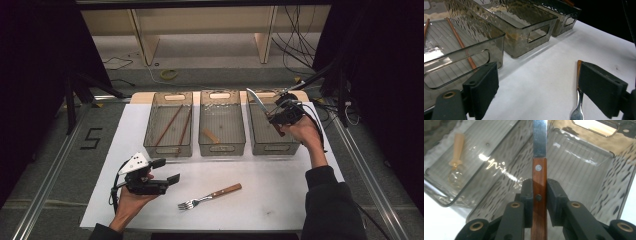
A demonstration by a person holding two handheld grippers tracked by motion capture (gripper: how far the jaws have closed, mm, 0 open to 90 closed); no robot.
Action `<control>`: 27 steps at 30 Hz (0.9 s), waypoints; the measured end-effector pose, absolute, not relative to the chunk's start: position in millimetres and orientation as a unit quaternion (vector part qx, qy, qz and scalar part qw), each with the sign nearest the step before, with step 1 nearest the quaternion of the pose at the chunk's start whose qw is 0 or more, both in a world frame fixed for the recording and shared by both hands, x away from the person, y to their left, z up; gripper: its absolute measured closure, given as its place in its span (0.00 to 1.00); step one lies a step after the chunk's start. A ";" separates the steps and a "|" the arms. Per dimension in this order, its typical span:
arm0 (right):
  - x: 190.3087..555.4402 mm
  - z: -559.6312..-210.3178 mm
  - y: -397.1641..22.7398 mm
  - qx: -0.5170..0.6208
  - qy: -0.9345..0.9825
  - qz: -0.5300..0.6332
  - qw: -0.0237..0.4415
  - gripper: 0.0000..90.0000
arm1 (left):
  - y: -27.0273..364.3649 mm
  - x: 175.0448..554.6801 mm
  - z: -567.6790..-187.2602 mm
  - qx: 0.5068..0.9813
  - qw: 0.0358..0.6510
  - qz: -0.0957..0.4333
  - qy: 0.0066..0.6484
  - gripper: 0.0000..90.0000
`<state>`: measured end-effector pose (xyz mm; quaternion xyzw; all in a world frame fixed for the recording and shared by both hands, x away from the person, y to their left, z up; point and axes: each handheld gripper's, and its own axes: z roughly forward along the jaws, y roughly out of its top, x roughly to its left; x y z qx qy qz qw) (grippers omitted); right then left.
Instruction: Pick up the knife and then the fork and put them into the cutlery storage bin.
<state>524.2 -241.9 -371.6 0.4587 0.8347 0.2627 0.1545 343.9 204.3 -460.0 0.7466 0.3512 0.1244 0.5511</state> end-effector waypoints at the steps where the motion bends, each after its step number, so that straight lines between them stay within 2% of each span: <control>1: 524.9 -372.3 -241.8 0.460 0.834 0.262 0.155 0.86 | 204.3 343.8 -460.0 0.746 0.552 0.124 0.351 0.18; 27: 536.0 -391.8 -237.2 0.497 0.828 0.214 0.147 0.86 | 203.9 343.9 -459.9 0.745 0.553 0.123 0.351 0.18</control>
